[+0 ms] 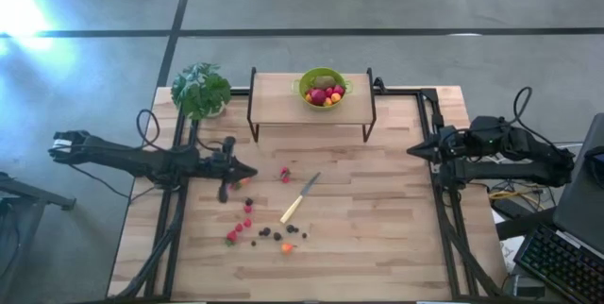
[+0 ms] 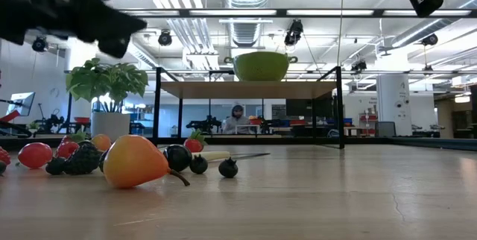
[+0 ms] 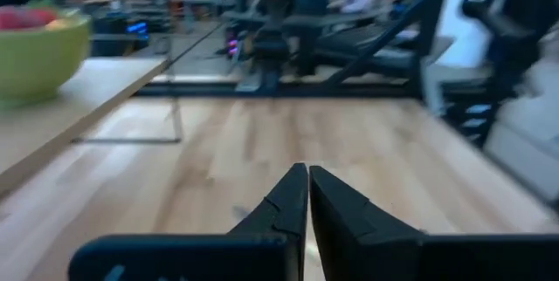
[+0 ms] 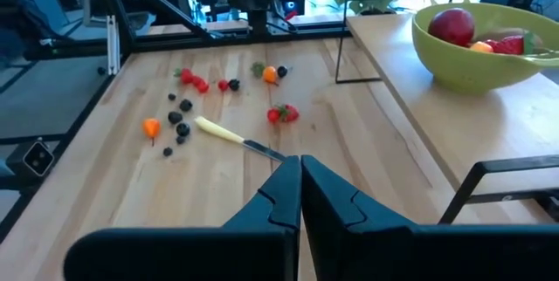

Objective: Pick & Place Fruit
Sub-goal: Put the red cherry into the strainer bowl

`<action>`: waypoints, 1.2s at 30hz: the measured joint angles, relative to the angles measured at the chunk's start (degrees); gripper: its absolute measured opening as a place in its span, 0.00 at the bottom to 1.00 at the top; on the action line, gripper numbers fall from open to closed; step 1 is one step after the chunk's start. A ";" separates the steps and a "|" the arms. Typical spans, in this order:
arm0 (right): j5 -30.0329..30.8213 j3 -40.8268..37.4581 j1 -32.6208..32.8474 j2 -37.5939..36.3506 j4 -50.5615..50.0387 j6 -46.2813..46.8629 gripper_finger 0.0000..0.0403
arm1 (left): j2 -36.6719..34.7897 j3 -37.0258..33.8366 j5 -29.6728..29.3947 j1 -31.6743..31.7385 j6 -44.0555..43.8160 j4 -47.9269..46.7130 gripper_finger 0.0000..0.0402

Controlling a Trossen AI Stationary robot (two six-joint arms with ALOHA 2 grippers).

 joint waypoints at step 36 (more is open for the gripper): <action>0.08 0.07 -0.01 0.07 0.00 0.09 0.02 | 29.53 31.34 -19.88 -15.50 1.05 -36.78 0.54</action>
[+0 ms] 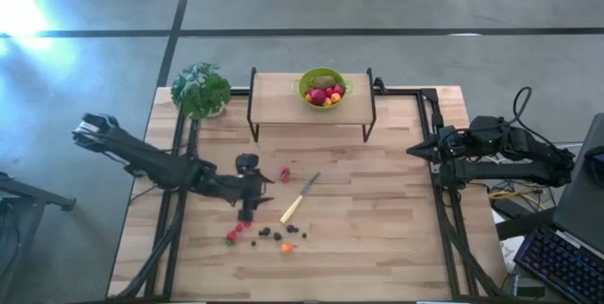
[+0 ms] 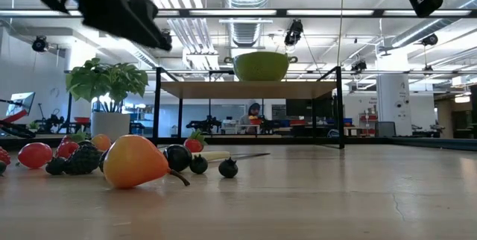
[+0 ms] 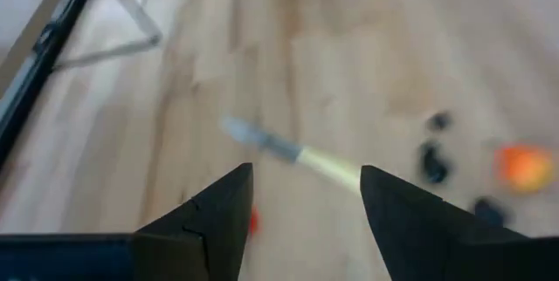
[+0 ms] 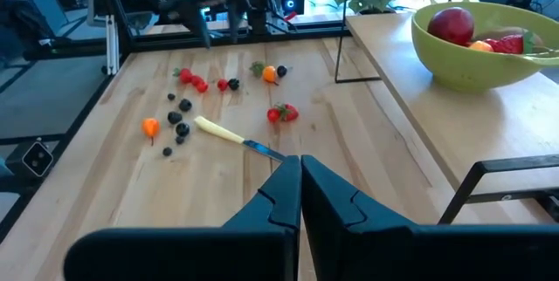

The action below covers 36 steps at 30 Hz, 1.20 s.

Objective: Pick & Place Fruit
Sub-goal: Put the red cherry into the strainer bowl

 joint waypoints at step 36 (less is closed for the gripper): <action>-0.02 0.00 -0.01 0.00 0.02 0.00 0.02 | 23.55 -0.05 0.66 14.59 -2.89 1.06 0.44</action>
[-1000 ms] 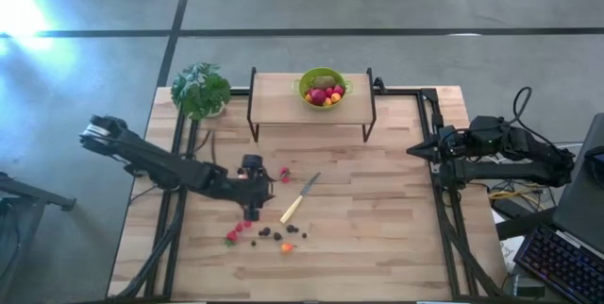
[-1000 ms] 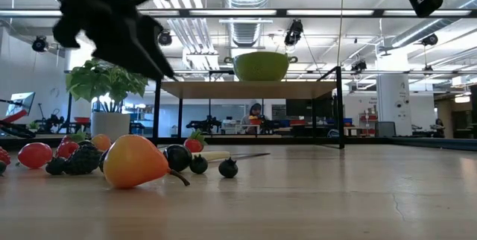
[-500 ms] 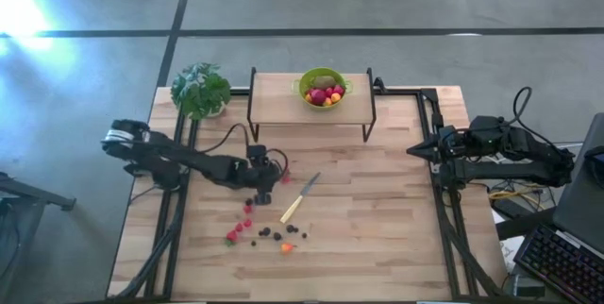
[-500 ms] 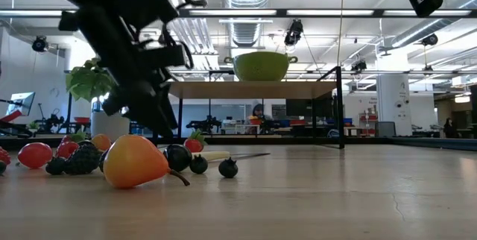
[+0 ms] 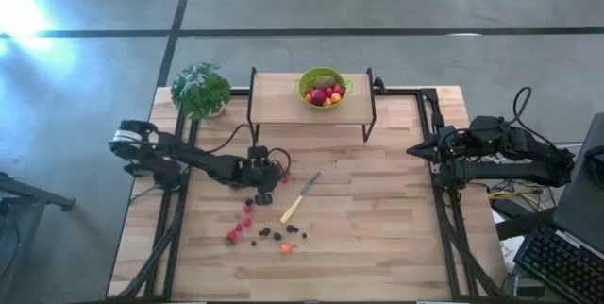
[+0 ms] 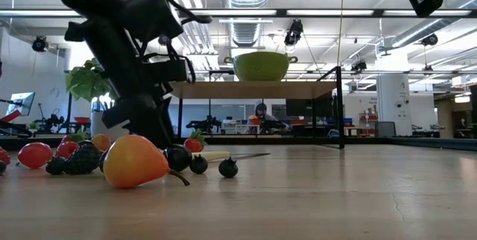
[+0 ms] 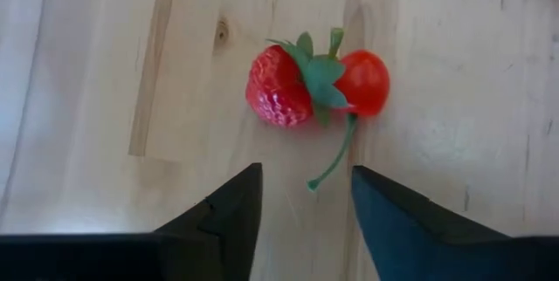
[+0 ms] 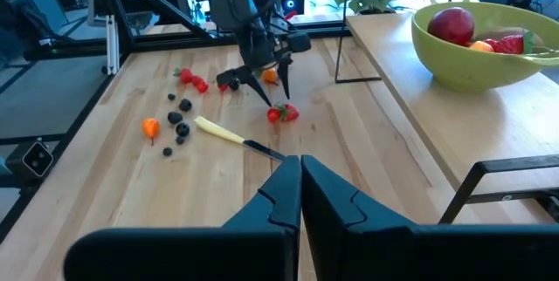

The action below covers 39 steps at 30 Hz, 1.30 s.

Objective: Pick & Place Fruit
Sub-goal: Put the red cherry into the strainer bowl

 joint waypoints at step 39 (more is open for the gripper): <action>0.00 0.00 0.01 -0.02 -0.02 0.03 0.02 | -3.72 10.42 6.73 -0.09 3.99 -2.35 0.01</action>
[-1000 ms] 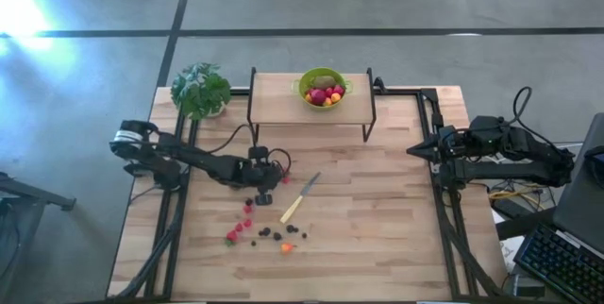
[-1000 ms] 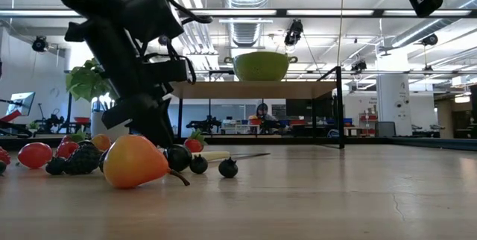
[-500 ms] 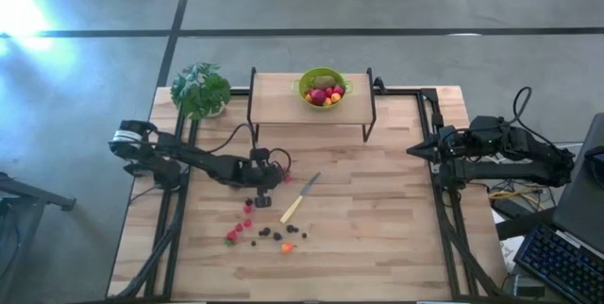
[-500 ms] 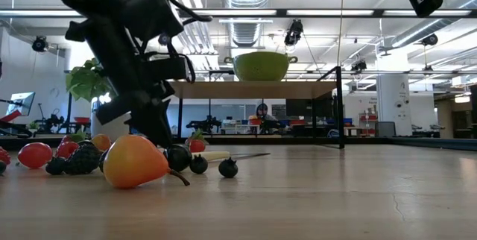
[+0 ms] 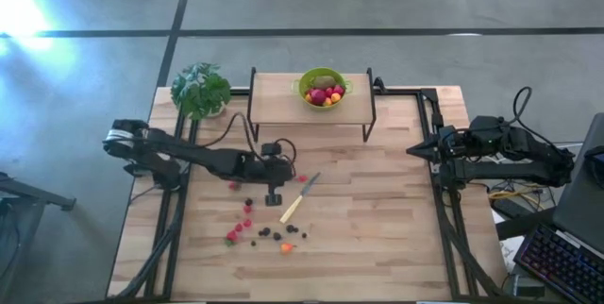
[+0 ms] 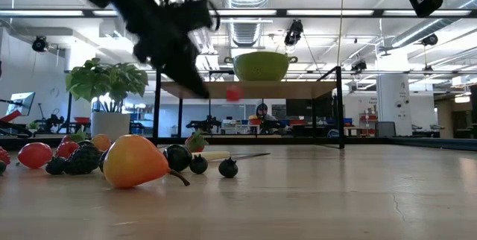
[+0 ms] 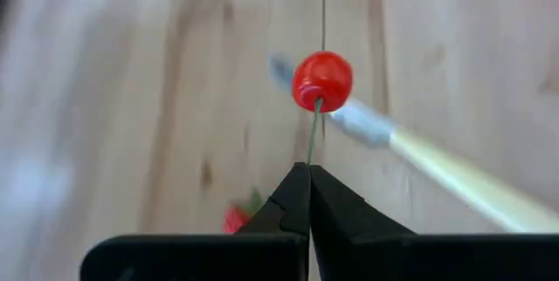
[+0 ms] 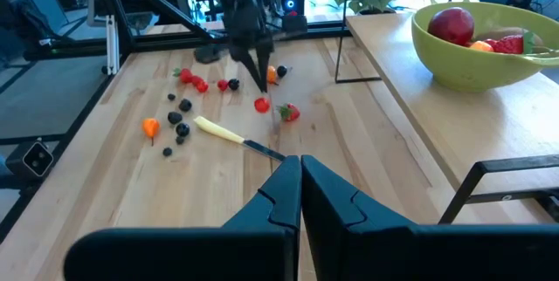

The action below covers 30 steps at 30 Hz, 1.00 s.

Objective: Pick & Place Fruit
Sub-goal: Put the red cherry into the strainer bowl

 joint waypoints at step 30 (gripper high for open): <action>0.00 0.00 -0.01 0.00 0.01 -0.02 0.02 | -0.54 27.72 -1.05 24.77 11.36 -3.81 0.00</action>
